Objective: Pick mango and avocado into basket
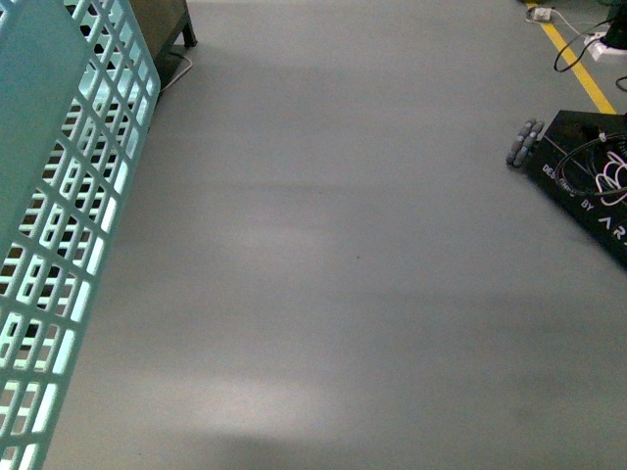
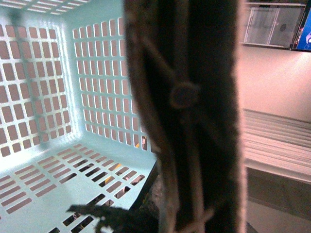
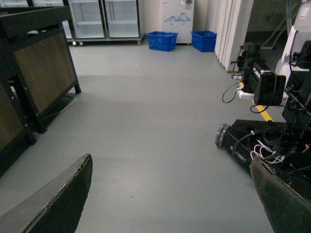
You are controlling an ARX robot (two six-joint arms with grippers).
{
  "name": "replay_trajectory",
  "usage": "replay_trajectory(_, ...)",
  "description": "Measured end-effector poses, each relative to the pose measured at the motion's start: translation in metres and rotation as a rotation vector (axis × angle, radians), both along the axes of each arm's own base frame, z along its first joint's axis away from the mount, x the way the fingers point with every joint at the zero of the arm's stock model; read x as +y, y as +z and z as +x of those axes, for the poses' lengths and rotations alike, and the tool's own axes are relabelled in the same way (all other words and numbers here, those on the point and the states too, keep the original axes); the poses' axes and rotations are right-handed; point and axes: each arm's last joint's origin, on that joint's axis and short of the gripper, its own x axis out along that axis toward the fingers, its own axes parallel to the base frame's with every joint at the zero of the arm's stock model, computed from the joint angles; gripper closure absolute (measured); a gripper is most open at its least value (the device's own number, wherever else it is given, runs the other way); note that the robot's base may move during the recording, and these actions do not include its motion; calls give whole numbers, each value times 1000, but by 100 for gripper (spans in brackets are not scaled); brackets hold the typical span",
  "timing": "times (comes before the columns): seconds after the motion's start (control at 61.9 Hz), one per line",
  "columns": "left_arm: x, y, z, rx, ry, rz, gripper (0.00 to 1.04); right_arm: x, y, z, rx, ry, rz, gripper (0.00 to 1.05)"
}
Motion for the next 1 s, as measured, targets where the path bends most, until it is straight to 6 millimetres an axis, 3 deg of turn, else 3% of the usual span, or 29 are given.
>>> replay_trajectory(1.001,0,0,0,-1,0,0,101,0,0,0,0,0,0,9)
